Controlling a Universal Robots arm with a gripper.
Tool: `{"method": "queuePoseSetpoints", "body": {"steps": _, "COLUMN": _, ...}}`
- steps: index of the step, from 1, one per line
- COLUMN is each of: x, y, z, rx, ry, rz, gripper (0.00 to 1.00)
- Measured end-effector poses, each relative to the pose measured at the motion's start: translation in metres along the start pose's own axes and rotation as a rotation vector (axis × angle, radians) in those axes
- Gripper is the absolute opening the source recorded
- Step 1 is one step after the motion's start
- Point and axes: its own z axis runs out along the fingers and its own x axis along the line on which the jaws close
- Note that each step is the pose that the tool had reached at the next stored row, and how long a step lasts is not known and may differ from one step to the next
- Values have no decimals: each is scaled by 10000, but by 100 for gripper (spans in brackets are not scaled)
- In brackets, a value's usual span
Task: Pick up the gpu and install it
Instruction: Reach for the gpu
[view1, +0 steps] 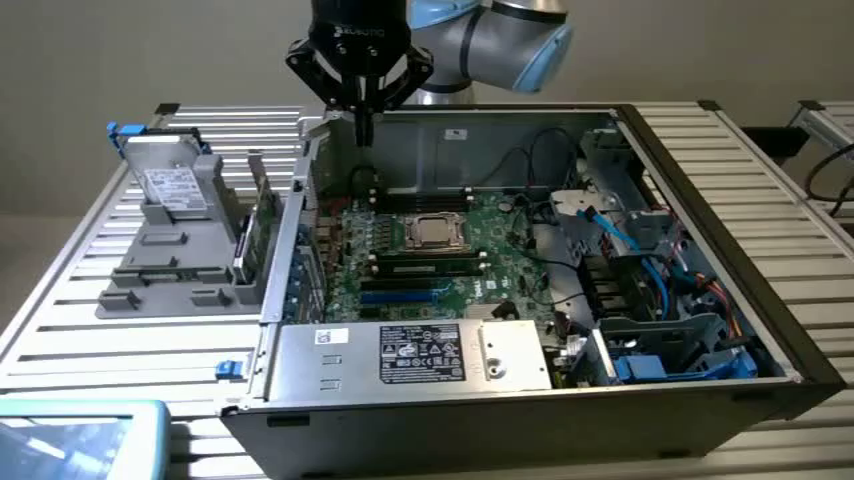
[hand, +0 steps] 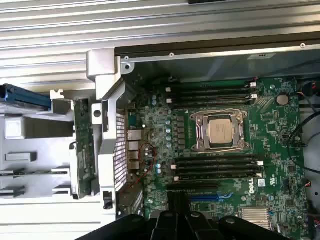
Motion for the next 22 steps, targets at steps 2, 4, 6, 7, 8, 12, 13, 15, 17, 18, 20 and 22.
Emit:
{"method": "queuePoseSetpoints", "body": {"steps": 2, "x": -1, "y": 0, "z": 0, "rx": 1, "ry": 17, "rz": 1, "gripper": 12}}
{"method": "queuePoseSetpoints", "body": {"steps": 4, "x": -2, "y": 0, "z": 0, "rx": 2, "ry": 34, "rz": 2, "gripper": 12}}
{"method": "queuePoseSetpoints", "body": {"steps": 6, "x": -2, "y": 0, "z": 0, "rx": 3, "ry": 42, "rz": 2, "gripper": 12}}
{"method": "queuePoseSetpoints", "body": {"steps": 7, "x": -3, "y": 0, "z": 0, "rx": 3, "ry": 43, "rz": 2, "gripper": 12}}
{"method": "queuePoseSetpoints", "body": {"steps": 8, "x": -3, "y": 0, "z": 0, "rx": 3, "ry": 43, "rz": 2, "gripper": 12}}
{"method": "queuePoseSetpoints", "body": {"steps": 12, "x": -4, "y": 0, "z": 0, "rx": 3, "ry": 43, "rz": 2, "gripper": 12}}
{"method": "queuePoseSetpoints", "body": {"steps": 13, "x": -4, "y": 0, "z": 0, "rx": 3, "ry": 43, "rz": 2, "gripper": 12}}
{"method": "queuePoseSetpoints", "body": {"steps": 15, "x": 21, "y": -1, "z": 1, "rx": 4, "ry": 44, "rz": 0, "gripper": 12}}
{"method": "queuePoseSetpoints", "body": {"steps": 17, "x": 107, "y": -8, "z": 5, "rx": 3, "ry": 41, "rz": 2, "gripper": 12}}
{"method": "queuePoseSetpoints", "body": {"steps": 18, "x": 152, "y": -11, "z": 6, "rx": 3, "ry": 40, "rz": 1, "gripper": 12}}
{"method": "queuePoseSetpoints", "body": {"steps": 20, "x": 240, "y": -18, "z": 10, "rx": 1, "ry": 16, "rz": 1, "gripper": 12}}
{"method": "queuePoseSetpoints", "body": {"steps": 22, "x": 317, "y": -24, "z": 15, "rx": -5, "ry": -75, "rz": -4, "gripper": 12}}
